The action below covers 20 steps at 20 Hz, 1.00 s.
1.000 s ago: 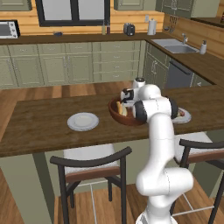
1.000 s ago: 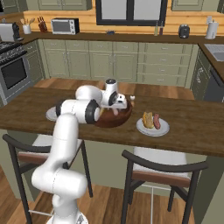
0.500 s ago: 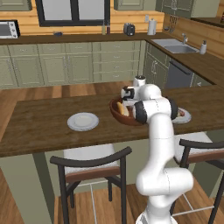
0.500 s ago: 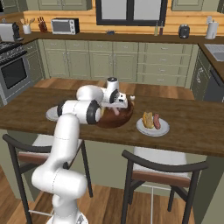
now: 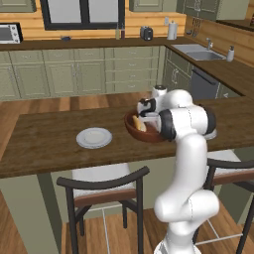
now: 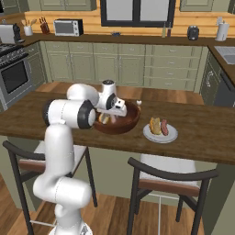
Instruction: Place one bun and one sausage from the bowl on each plate.
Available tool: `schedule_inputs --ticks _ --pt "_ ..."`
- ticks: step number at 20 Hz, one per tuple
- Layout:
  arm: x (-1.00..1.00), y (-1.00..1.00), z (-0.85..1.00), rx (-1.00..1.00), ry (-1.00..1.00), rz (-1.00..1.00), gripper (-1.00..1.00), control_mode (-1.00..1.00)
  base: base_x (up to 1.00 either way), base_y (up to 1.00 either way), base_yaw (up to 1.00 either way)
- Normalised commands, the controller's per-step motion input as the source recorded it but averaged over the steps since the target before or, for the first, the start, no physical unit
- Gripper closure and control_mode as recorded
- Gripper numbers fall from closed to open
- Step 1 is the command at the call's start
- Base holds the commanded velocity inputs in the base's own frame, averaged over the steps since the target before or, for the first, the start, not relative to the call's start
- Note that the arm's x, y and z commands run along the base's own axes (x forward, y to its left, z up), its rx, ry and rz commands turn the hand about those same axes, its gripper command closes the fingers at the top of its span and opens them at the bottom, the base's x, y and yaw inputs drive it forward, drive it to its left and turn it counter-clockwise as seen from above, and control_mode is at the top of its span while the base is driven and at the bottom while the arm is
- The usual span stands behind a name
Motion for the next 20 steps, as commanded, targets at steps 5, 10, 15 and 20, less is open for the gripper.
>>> schedule_inputs --ticks 5,10,15,20 --pt "-0.02 0.33 0.85 0.00 0.00 -0.27 1.00 -1.00 0.00 0.00 0.00" --pt "-0.03 0.36 0.65 0.01 0.00 -0.29 1.00 -1.00 0.00 0.00 0.00" --pt "-0.35 0.73 0.28 0.01 0.09 -0.27 1.00 -1.00 0.00 0.00 0.00" --pt "-0.51 1.00 0.03 0.00 0.21 -0.06 1.00 -1.00 0.00 0.00 0.00"
